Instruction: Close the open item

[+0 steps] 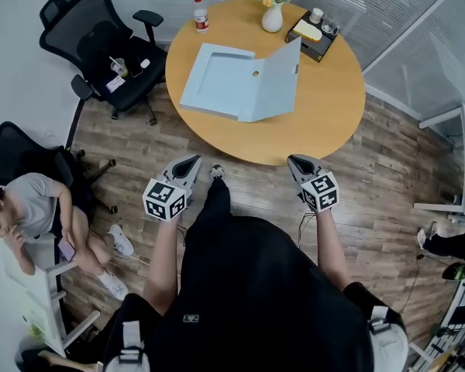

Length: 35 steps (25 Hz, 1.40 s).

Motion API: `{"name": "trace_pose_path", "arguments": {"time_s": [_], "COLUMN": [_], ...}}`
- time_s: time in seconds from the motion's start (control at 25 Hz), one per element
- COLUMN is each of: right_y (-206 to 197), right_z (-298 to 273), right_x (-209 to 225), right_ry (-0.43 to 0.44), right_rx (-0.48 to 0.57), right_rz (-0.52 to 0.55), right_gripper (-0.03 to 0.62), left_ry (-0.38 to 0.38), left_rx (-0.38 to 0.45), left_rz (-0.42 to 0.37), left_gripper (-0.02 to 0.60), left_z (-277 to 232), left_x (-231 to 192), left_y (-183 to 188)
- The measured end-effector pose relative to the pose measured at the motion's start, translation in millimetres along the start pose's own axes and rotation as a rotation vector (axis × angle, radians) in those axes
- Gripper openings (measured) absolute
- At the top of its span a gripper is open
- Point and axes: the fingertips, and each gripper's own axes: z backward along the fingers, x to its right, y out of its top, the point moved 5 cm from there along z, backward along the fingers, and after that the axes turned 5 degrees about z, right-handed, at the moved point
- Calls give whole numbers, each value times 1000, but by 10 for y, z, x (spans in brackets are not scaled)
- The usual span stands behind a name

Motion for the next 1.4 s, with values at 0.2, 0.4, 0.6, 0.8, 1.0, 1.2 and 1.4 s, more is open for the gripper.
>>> {"name": "trace_pose_path", "arguments": {"time_s": [0.2, 0.4, 0.6, 0.8, 1.0, 1.2, 1.4], "right_y": [154, 330, 401, 576, 642, 721, 941], "right_z": [-329, -470, -533, -594, -683, -861, -1023], "right_x": [145, 547, 983, 1270, 1445, 1689, 1945], "right_ry": [-43, -140, -257, -330, -380, -397, -385], "right_rx": [-25, -37, -59, -93, -124, -104, -104], "right_rz": [-18, -62, -111, -106, -133, -187, -135], "right_gripper": [8, 8, 8, 8, 8, 8, 8], "left_ry": [-14, -33, -55, -64, -44, -68, -103], "left_rx": [-7, -26, -26, -39, -64, -129, -193], "left_rz": [5, -17, -27, -4, 15, 39, 58], "left_gripper": [6, 6, 6, 6, 6, 6, 9], "left_z": [-203, -530, -794, -896, -1015, -1222, -1414], "left_x": [-523, -1030, -1440, -1887, -2358, -2664, -2806], "left_y": [169, 472, 736, 807, 771, 664, 558]}}
